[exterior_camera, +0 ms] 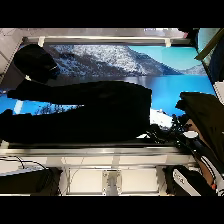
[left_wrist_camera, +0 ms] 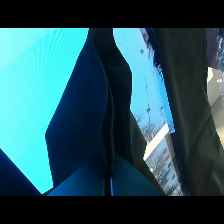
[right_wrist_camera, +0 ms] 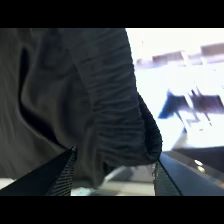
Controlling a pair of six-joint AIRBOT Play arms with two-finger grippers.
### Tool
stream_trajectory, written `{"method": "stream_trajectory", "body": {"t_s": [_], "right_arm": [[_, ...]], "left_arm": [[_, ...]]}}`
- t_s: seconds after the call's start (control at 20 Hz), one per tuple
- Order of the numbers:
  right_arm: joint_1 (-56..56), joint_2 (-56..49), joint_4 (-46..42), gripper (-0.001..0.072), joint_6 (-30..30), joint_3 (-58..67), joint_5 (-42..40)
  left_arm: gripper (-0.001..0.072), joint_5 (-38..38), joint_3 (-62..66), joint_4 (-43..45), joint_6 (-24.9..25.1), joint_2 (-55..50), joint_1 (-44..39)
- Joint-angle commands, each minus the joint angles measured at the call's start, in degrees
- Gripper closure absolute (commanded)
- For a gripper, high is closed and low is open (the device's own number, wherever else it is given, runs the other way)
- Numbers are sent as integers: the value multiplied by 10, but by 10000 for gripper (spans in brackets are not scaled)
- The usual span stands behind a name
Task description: Fold the clothes and pants, and hang the long-sleeved shirts on hangers.
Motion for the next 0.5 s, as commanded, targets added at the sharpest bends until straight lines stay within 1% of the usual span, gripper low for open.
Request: {"method": "stream_trajectory", "body": {"t_s": [0.0,0.05,0.1,0.2,0.25,0.3,0.35,0.4,0.45], "right_arm": [[5,-16,20,207,-6,-1,-43],[5,-21,21,207,-6,-1,-40],[5,-27,20,243,-6,-1,-38],[5,-31,29,403,-32,-1,-39],[5,-31,34,502,-42,0,-43],[5,-31,33,562,-42,5,-49],[5,-31,35,579,-42,12,-56],[5,-32,39,547,-40,19,-56],[5,-33,42,367,-40,29,-49]], "left_arm": [[702,8,1,0,1,0,0],[702,8,1,0,1,0,0],[702,8,1,0,1,0,0],[702,8,1,0,1,0,0],[702,8,1,0,1,0,0],[702,8,1,0,1,0,0],[702,8,1,0,1,0,0],[702,8,1,0,8,0,0],[702,8,1,0,14,0,0]]}}
